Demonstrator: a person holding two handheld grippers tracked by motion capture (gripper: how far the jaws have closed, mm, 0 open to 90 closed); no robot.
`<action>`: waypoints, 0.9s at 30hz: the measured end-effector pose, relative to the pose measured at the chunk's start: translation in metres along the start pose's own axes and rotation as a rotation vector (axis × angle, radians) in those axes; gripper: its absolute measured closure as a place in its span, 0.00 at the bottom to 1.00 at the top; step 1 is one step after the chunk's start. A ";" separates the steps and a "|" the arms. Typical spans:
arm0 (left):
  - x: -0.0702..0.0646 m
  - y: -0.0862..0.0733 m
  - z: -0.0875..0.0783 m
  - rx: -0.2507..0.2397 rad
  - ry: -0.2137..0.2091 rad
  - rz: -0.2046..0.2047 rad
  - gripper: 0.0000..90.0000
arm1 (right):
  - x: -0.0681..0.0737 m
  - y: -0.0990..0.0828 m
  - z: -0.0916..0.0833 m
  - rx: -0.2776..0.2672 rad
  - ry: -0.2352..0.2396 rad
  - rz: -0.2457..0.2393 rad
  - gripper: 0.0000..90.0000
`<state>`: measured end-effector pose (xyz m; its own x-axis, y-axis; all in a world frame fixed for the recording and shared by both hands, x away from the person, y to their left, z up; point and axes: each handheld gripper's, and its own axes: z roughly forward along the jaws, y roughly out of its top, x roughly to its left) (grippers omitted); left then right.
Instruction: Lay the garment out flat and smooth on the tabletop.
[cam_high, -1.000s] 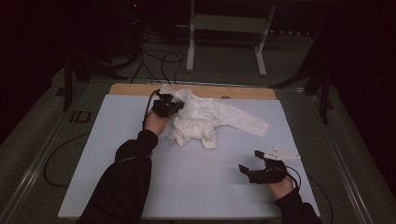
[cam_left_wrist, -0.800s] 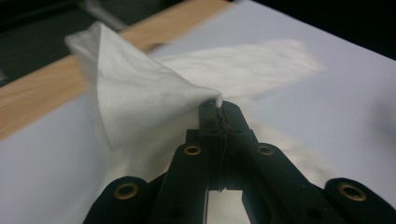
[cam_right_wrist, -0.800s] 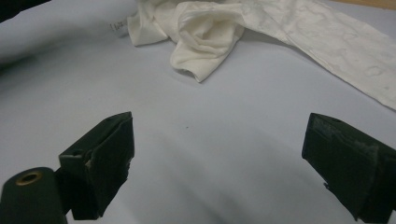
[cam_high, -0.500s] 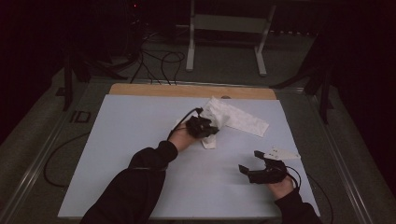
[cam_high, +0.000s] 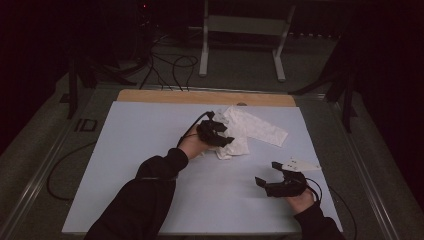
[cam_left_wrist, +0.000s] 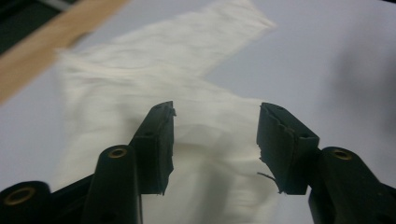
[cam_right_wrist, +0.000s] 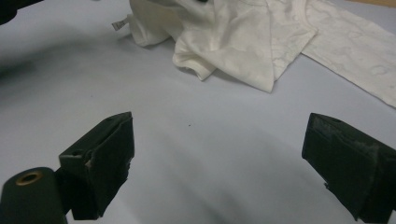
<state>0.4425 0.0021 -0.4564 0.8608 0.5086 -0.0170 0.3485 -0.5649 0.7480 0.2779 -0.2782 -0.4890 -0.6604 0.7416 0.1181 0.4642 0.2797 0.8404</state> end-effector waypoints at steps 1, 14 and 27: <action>0.006 0.002 0.000 0.003 0.010 -0.025 0.48 | 0.000 0.000 0.000 0.002 0.000 0.002 0.10; 0.034 0.016 0.017 0.047 -0.005 -0.225 0.44 | 0.000 -0.001 0.001 0.009 0.002 -0.005 0.10; 0.030 0.008 0.035 0.185 -0.011 -0.291 0.55 | 0.000 -0.001 0.002 0.017 0.005 -0.010 0.10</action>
<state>0.4841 -0.0100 -0.4748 0.7191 0.6591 -0.2202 0.6406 -0.5059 0.5777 0.2785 -0.2768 -0.4914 -0.6682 0.7354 0.1123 0.4677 0.2979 0.8322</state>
